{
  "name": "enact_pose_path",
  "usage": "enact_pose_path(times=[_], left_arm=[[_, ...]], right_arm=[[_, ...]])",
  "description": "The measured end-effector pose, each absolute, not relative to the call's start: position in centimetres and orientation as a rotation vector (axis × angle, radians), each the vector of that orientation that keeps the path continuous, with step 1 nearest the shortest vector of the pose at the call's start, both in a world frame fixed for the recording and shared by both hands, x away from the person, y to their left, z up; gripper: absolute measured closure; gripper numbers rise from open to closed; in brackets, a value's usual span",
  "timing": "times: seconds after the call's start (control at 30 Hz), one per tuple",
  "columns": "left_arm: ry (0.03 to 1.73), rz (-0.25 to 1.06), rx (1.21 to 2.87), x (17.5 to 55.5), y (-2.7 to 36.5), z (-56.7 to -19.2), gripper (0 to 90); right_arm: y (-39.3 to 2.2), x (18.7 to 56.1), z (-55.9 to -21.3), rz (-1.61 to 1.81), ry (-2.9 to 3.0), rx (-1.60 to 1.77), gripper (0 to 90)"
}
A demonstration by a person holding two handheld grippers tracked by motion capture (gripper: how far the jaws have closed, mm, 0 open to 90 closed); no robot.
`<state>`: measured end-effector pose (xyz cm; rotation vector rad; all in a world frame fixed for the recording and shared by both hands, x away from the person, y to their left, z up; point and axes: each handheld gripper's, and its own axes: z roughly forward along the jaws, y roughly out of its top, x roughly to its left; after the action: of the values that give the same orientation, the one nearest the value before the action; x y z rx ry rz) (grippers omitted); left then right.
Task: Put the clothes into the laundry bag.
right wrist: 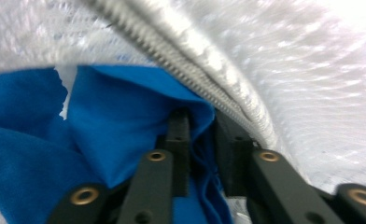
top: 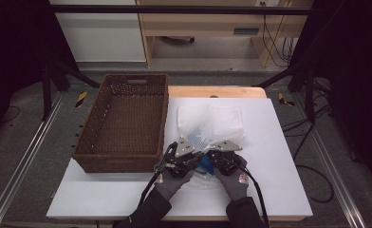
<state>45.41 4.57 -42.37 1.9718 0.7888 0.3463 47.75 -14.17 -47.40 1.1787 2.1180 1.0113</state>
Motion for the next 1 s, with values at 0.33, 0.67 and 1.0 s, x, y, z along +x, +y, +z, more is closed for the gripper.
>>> enact_pose_path(times=[0.33, 0.67, 1.0], left_arm=[[0.803, 0.356, 1.963, 45.7, 4.9, -42.3, 88.2], [0.802, 0.353, 1.963, 45.7, 4.8, -42.5, 88.2], [0.768, 0.365, 1.935, 44.9, 4.7, -41.6, 88.3]], right_arm=[[-16.8, 43.7, -44.8, 1.213, 2.13, 1.138, 52.8], [-16.0, 45.0, -48.7, 1.1, 2.204, 1.25, 84.8], [-14.1, 45.7, -45.8, 1.182, 2.106, 1.199, 83.9]])
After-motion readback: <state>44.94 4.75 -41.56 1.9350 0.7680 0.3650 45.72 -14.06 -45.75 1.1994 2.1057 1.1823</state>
